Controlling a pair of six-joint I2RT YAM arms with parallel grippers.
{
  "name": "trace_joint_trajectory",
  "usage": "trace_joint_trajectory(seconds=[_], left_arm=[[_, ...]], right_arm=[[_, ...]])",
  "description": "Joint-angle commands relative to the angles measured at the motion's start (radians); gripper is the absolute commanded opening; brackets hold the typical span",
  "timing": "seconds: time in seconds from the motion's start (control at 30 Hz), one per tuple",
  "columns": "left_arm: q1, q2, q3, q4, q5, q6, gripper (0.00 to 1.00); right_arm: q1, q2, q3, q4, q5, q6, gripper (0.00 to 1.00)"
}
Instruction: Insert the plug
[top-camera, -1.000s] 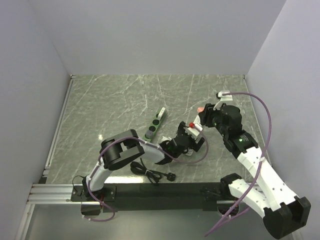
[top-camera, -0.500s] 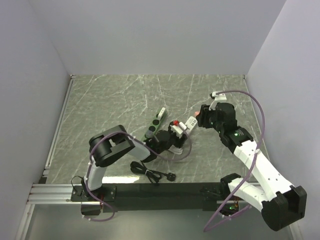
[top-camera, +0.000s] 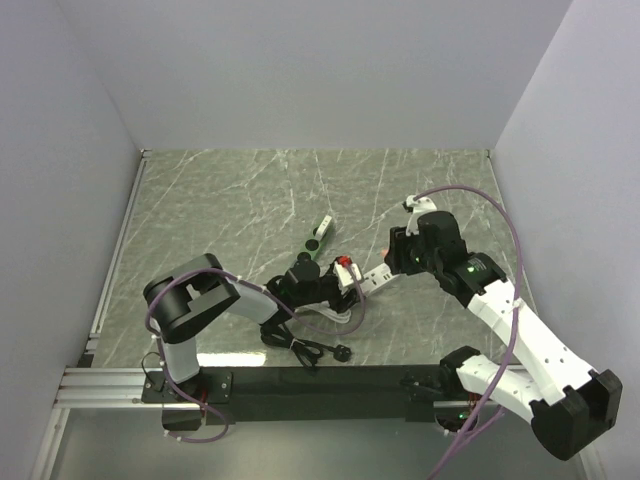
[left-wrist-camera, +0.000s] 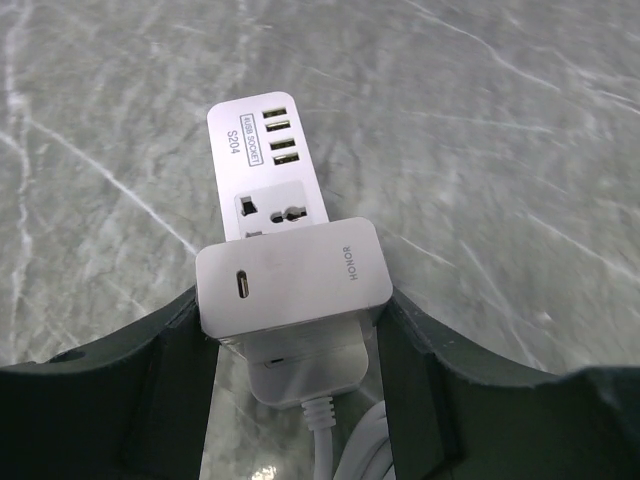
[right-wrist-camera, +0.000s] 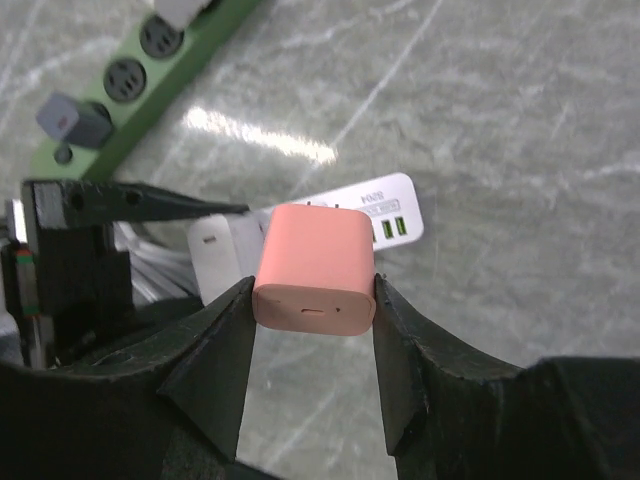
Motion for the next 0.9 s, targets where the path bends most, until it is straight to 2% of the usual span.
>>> trace_joint_trajectory(seconds=[0.0, 0.03, 0.13, 0.23, 0.3, 0.5, 0.87], left_arm=[[0.019, -0.012, -0.047, -0.160, 0.157, 0.043, 0.22], [0.026, -0.015, -0.050, -0.168, 0.221, 0.049, 0.22], [0.051, -0.033, -0.056, -0.214, 0.298, 0.074, 0.22], [0.054, -0.072, -0.116, -0.182, 0.283, 0.089, 0.21], [0.056, -0.101, -0.140, -0.157, 0.270, 0.094, 0.21], [0.057, -0.124, -0.165, -0.174, 0.246, 0.099, 0.20], [0.056, -0.144, -0.177, -0.185, 0.221, 0.099, 0.19]], right_arm=[[0.029, -0.020, 0.088, -0.148, 0.057, 0.015, 0.00], [0.037, -0.023, 0.088, -0.157, 0.020, 0.011, 0.00], [0.068, 0.012, 0.114, -0.220, -0.025, -0.006, 0.00], [0.097, 0.055, 0.125, -0.228, -0.015, -0.014, 0.00], [0.111, 0.091, 0.107, -0.208, -0.106, -0.015, 0.00], [0.157, 0.171, 0.102, -0.179, -0.210, -0.017, 0.00], [0.223, 0.343, 0.113, -0.193, -0.154, -0.011, 0.00]])
